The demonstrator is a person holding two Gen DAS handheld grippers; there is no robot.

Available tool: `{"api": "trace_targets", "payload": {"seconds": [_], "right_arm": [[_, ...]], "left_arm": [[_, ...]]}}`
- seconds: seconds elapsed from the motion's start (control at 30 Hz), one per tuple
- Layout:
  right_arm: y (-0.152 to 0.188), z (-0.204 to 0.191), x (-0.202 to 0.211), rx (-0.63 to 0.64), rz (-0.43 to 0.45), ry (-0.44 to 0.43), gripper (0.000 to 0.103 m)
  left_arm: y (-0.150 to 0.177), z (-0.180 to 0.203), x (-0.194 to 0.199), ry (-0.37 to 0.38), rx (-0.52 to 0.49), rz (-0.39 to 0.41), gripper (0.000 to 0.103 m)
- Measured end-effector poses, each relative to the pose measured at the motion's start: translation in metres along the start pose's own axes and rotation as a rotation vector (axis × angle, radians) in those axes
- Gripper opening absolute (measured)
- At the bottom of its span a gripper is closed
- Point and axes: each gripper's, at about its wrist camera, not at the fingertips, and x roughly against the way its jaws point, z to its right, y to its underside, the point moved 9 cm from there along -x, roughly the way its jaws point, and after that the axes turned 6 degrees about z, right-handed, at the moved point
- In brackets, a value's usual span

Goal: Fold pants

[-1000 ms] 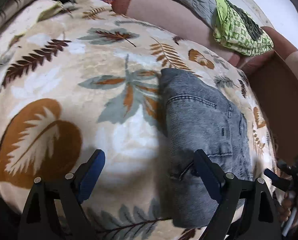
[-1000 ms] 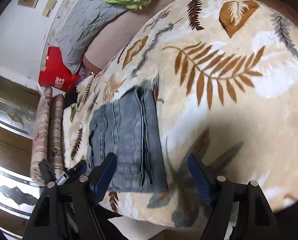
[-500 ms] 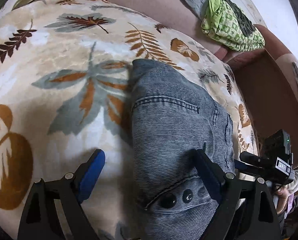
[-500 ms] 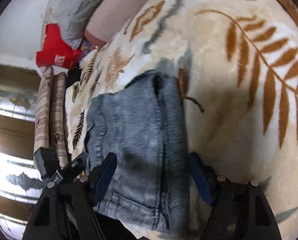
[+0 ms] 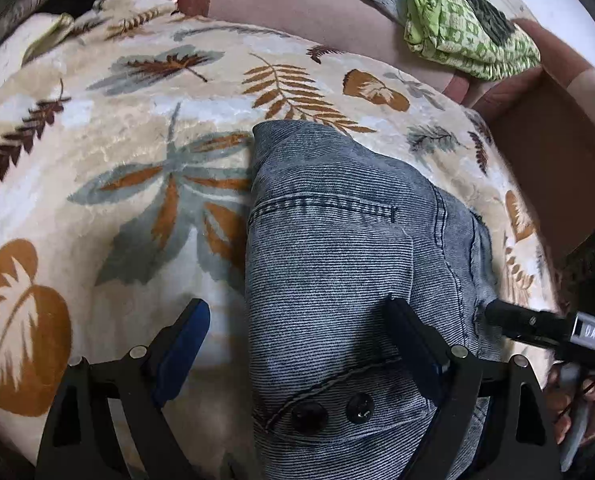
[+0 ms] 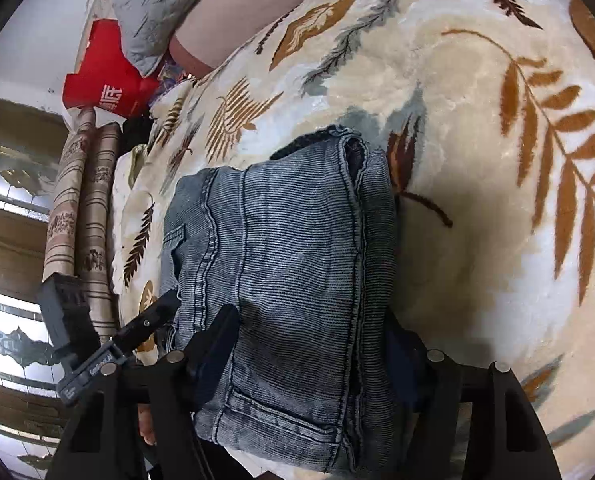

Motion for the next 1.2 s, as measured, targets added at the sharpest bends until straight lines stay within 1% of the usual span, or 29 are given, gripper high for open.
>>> {"api": "trace_targets", "payload": {"seconds": [0.1, 0.17, 0.37, 0.43, 0.53, 0.6, 0.63, 0.67, 0.7, 0.73, 0.77, 0.8, 0.83, 0.87, 0.9, 0.93, 0.97, 1.0, 1.03, 1.07, 1.1, 1.13, 1.17, 1.2], "right_arm": [[-0.001, 0.004, 0.002, -0.041, 0.027, 0.001, 0.068], [-0.001, 0.012, 0.005, -0.087, 0.028, -0.018, 0.069], [-0.001, 0.007, 0.002, -0.071, 0.018, -0.007, 0.070], [-0.001, 0.007, 0.001, -0.074, 0.018, -0.009, 0.070], [0.000, 0.008, 0.008, -0.082, 0.019, 0.000, 0.070], [-0.005, 0.008, 0.023, -0.051, 0.063, 0.045, 0.070], [-0.010, 0.007, 0.037, -0.028, 0.107, 0.078, 0.070], [-0.015, 0.005, 0.047, -0.016, 0.141, 0.089, 0.070], [-0.020, -0.004, 0.057, -0.003, 0.173, 0.070, 0.070], [-0.024, -0.014, 0.062, 0.002, 0.187, 0.027, 0.070], [-0.026, -0.028, 0.062, 0.005, 0.182, -0.034, 0.070], [-0.027, -0.044, 0.057, 0.015, 0.162, -0.112, 0.070], [-0.026, -0.055, 0.050, 0.024, 0.144, -0.167, 0.070], [-0.024, -0.061, 0.040, 0.028, 0.122, -0.206, 0.071], [-0.020, -0.060, 0.026, 0.024, 0.090, -0.214, 0.072], [-0.013, -0.049, 0.006, 0.014, 0.042, -0.164, 0.072], [-0.005, -0.029, -0.014, 0.001, -0.011, -0.063, 0.056], [-0.002, -0.013, -0.024, -0.029, -0.007, -0.037, 0.051], [-0.005, -0.009, -0.015, -0.076, 0.032, -0.077, 0.050], [-0.007, -0.011, -0.007, -0.097, 0.035, -0.091, 0.054], [-0.010, -0.013, 0.001, -0.088, 0.043, -0.058, 0.057], [-0.016, -0.017, 0.010, -0.053, 0.064, -0.005, 0.059], [-0.022, -0.028, 0.018, -0.023, 0.085, -0.007, 0.059], [-0.030, -0.045, 0.025, -0.003, 0.100, -0.060, 0.059]], "left_arm": [[-0.001, 0.002, 0.002, -0.026, -0.027, 0.011, 0.090], [-0.001, 0.002, 0.003, -0.033, -0.032, 0.014, 0.090], [-0.001, 0.002, 0.003, -0.047, -0.039, 0.016, 0.090], [-0.001, 0.003, 0.004, -0.044, -0.036, 0.019, 0.090], [-0.003, -0.001, 0.012, -0.014, -0.002, 0.029, 0.090], [-0.004, -0.010, 0.029, -0.016, 0.027, 0.079, 0.090], [-0.004, -0.013, 0.034, -0.023, 0.032, 0.090, 0.090], [-0.002, -0.014, 0.042, -0.025, 0.030, 0.106, 0.090], [0.000, -0.014, 0.045, -0.024, 0.024, 0.109, 0.090], [0.004, -0.011, 0.047, -0.028, 0.010, 0.107, 0.090], [0.011, -0.005, 0.045, -0.036, -0.027, 0.091, 0.090], [0.016, -0.001, 0.042, -0.042, -0.063, 0.074, 0.090], [0.025, 0.004, 0.034, -0.057, -0.113, 0.049, 0.090], [0.033, 0.006, 0.026, -0.106, -0.168, 0.033, 0.090], [0.034, 0.004, 0.027, -0.114, -0.174, 0.049, 0.090], [0.033, 0.003, 0.030, -0.107, -0.166, 0.051, 0.090], [0.030, 0.005, 0.038, -0.088, -0.147, 0.051, 0.090], [0.027, 0.006, 0.046, -0.080, -0.146, 0.075, 0.090], [0.020, 0.011, 0.061, -0.077, -0.172, 0.144, 0.090], [0.018, 0.014, 0.065, -0.092, -0.201, 0.172, 0.090], [0.019, 0.017, 0.065, -0.115, -0.234, 0.177, 0.090], [0.030, 0.021, 0.049, -0.125, -0.278, 0.113, 0.090], [0.040, 0.021, 0.033, -0.131, -0.302, 0.047, 0.090], [0.049, 0.018, 0.022, -0.133, -0.299, 0.018, 0.092]]}}
